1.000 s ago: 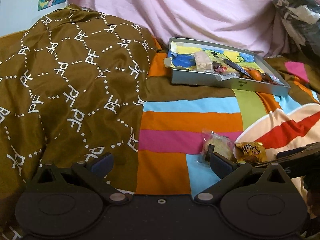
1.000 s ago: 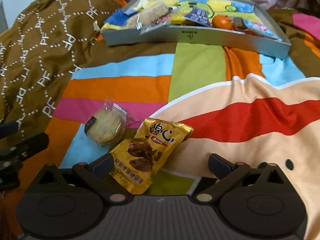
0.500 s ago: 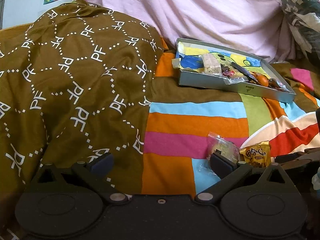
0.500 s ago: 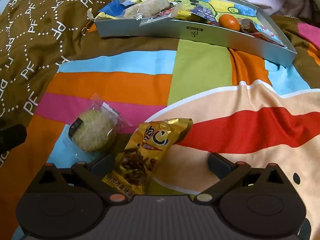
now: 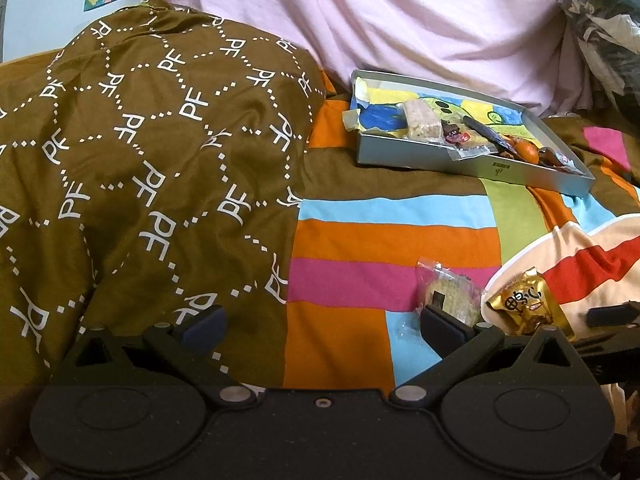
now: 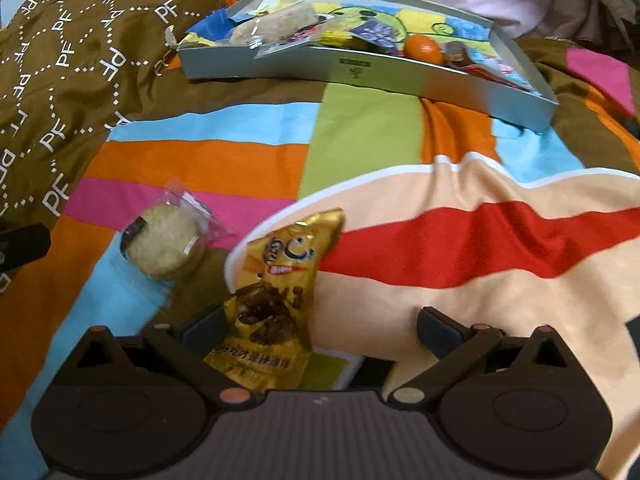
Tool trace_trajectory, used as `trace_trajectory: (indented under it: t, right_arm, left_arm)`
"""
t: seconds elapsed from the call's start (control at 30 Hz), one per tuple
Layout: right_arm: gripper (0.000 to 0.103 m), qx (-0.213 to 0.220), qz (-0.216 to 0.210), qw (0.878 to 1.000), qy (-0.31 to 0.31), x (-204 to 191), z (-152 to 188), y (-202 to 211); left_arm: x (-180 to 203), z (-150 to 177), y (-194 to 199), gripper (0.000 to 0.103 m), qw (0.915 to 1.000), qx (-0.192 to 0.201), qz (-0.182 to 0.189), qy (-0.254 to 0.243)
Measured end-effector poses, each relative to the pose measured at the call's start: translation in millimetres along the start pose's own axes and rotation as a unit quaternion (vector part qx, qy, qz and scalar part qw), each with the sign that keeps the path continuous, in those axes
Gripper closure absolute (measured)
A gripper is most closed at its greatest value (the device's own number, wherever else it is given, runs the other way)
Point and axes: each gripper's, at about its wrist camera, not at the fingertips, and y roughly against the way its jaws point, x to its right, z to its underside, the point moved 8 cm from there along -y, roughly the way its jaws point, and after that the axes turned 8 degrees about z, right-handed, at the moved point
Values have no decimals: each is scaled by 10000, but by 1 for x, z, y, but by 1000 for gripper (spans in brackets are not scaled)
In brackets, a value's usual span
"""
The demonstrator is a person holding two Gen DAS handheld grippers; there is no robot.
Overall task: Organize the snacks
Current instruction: 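Move the left gripper to the clear-wrapped cookie while the right gripper approaches the gold jerky packet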
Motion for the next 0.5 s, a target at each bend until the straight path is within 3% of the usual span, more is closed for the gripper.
trace_trajectory:
  t: [0.23,0.5]
  right_arm:
    - [0,312,174,9990,252,18,10,13]
    - [0,463,-171,9984,261,13,9,20]
  left_arm:
    - [-3,3,-4,1,9998,-147,-78,94]
    - [1,7,-6,1,9996,-233,-141,-31]
